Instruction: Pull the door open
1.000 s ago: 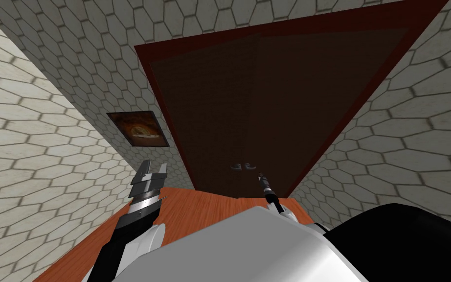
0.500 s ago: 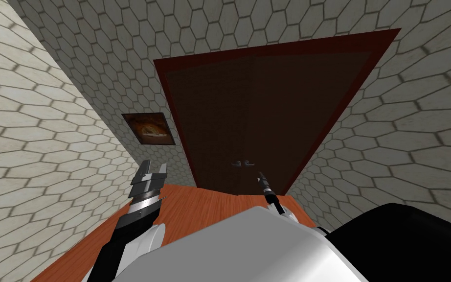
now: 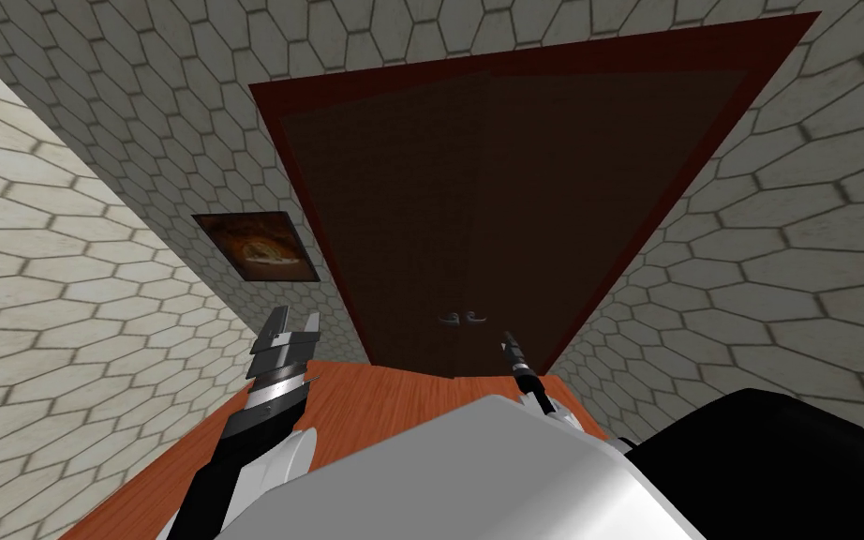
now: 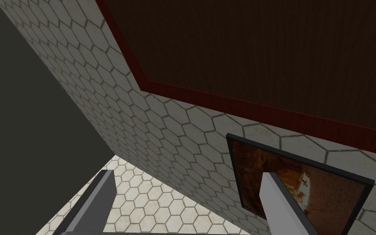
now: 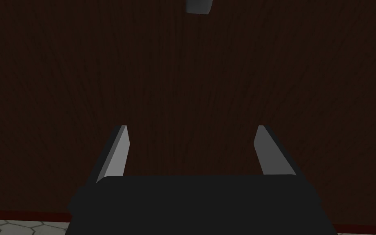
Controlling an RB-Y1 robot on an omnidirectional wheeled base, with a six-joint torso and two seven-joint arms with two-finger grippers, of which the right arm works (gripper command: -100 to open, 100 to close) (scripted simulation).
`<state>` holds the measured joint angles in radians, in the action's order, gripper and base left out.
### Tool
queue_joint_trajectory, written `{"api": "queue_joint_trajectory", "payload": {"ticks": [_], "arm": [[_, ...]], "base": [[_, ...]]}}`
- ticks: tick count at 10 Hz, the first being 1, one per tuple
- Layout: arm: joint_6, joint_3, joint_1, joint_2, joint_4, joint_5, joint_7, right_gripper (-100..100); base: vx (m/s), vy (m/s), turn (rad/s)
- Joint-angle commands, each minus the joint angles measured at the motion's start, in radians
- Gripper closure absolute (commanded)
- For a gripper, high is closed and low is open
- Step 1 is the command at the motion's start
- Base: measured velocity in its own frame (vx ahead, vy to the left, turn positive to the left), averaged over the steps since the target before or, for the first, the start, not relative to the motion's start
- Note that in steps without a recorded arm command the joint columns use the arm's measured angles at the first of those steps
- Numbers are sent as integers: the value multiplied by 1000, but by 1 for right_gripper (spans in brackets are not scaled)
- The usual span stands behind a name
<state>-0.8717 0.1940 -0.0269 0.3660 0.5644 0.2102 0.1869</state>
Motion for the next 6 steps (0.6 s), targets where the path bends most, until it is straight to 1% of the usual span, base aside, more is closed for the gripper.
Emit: {"api": "queue_joint_trajectory", "payload": {"ticks": [1, 2, 3, 4, 5, 6], "arm": [[-5, 5, 11, 0, -18, 2, -5, -100], [-6, 1, 20, -8, -16, 0, -8, -100], [-7, -10, 34, -23, -11, -6, -10, -100], [-9, -20, 47, -36, -6, -11, -11, -100], [-10, -32, 61, -51, 1, -18, -12, -100], [-10, -32, 61, -51, 1, -18, -12, -100]], "base": [[166, -99, 6], [170, -91, 64], [190, -56, 152], [177, 3, 157], [225, 108, 190], [158, 114, 40]]}}
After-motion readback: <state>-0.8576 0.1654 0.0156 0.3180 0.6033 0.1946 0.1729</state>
